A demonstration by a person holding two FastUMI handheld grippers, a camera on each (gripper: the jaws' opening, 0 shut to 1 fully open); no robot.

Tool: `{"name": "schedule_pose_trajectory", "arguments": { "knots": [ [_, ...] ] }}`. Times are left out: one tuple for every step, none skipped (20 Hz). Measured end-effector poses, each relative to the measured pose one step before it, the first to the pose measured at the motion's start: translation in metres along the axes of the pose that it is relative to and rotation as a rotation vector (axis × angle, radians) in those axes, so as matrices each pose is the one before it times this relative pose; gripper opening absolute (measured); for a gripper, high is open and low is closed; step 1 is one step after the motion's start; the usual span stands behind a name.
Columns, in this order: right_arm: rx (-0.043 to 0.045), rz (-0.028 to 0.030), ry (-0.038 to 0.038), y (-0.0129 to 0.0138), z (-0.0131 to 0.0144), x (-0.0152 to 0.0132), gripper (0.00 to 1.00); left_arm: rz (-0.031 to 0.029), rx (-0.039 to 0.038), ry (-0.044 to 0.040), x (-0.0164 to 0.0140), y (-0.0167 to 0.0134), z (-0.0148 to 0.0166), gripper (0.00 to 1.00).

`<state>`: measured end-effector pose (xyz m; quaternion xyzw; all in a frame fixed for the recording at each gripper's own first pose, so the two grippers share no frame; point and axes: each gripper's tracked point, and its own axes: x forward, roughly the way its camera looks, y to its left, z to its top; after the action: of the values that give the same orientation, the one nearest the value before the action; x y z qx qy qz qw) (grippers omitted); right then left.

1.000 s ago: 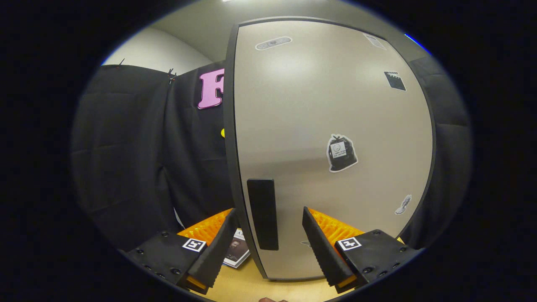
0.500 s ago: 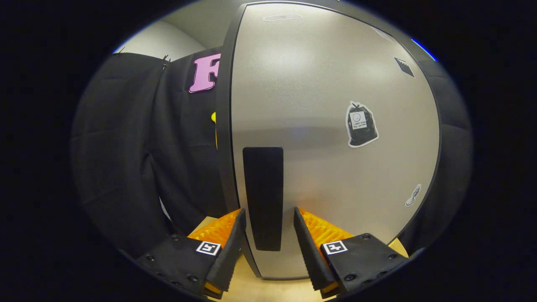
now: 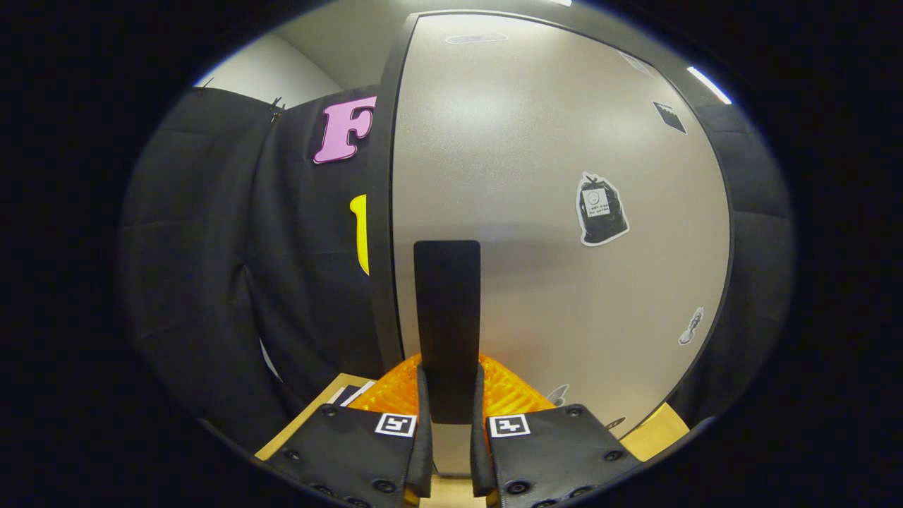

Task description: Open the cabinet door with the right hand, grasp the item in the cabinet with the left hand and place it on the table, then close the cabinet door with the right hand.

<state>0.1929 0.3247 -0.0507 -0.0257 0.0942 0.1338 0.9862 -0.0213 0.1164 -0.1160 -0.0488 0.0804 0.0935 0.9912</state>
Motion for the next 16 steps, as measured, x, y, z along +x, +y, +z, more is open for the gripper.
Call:
{"name": "schedule_pose_trajectory", "arguments": {
  "knots": [
    [0.00677,0.01499,-0.00945,0.00060,0.00036,0.00006,0.17,0.00912,0.01168,-0.00548,-0.00143,0.00395,0.00167,0.84],
    [0.00410,0.01536,0.00256,-0.00005,-0.00050,0.00065,0.18,0.00384,0.01273,-0.00663,-0.00136,0.00188,0.00391,0.84],
    [0.00577,0.01058,0.00426,-0.00013,-0.00022,-0.00007,0.18,0.00241,0.01069,-0.00399,-0.00119,-0.00005,0.00089,0.84],
    [0.00491,0.00372,0.00586,-0.00040,-0.00025,-0.00111,0.18,-0.00122,0.00630,-0.00134,-0.00142,-0.00113,0.00068,0.84],
    [0.00403,0.00032,0.00104,0.00034,-0.00012,-0.00062,0.17,-0.00594,0.00366,-0.00146,-0.00121,-0.00253,-0.00014,0.84],
    [-0.00290,0.00234,-0.00283,0.00061,0.00035,-0.00159,0.18,-0.00602,0.00501,-0.00098,-0.00145,-0.00258,0.00122,0.84],
    [0.00065,0.00400,-0.00162,-0.00009,-0.00018,-0.00122,0.18,-0.00334,0.00719,-0.00027,-0.00150,-0.00214,-0.00009,0.85],
    [0.00423,0.00658,0.00027,0.00056,-0.00002,-0.00216,0.18,-0.00315,0.00810,0.00000,-0.00029,-0.00238,0.00107,0.84],
    [0.00302,0.00817,0.00213,0.00109,-0.00043,-0.00263,0.17,-0.00331,0.00840,0.00007,-0.00086,-0.00346,-0.00068,0.84],
    [-0.00110,0.00880,0.00240,0.00058,0.00015,-0.00236,0.17,-0.00307,0.00928,0.00078,-0.00113,-0.00289,0.00012,0.85],
    [-0.00296,0.00900,0.00206,0.00039,-0.00057,-0.00277,0.18,-0.00121,0.00871,0.00003,-0.00131,-0.00233,-0.00075,0.85],
    [-0.00234,0.00879,0.00180,0.00015,-0.00026,-0.00383,0.18,-0.00077,0.00602,-0.00095,-0.00226,-0.00151,0.00131,0.85],
    [0.00063,0.00848,-0.00330,-0.00010,-0.00093,-0.00499,0.18,-0.00208,0.00242,-0.00045,-0.00342,-0.00265,-0.00135,0.85],
    [-0.00064,0.00969,0.00010,-0.00124,-0.00096,-0.00434,0.18,-0.00170,-0.00042,0.00090,-0.00334,-0.00233,0.00072,0.85],
    [-0.00713,0.00972,-0.00081,-0.00112,-0.00111,-0.00697,0.18,-0.00082,-0.00122,0.00065,-0.00136,-0.00237,-0.00214,0.85],
    [-0.00668,0.01027,0.00146,-0.00074,0.00009,-0.00651,0.18,-0.00029,-0.00218,0.00292,-0.00199,-0.00114,-0.00040,0.85]
  ]
}}
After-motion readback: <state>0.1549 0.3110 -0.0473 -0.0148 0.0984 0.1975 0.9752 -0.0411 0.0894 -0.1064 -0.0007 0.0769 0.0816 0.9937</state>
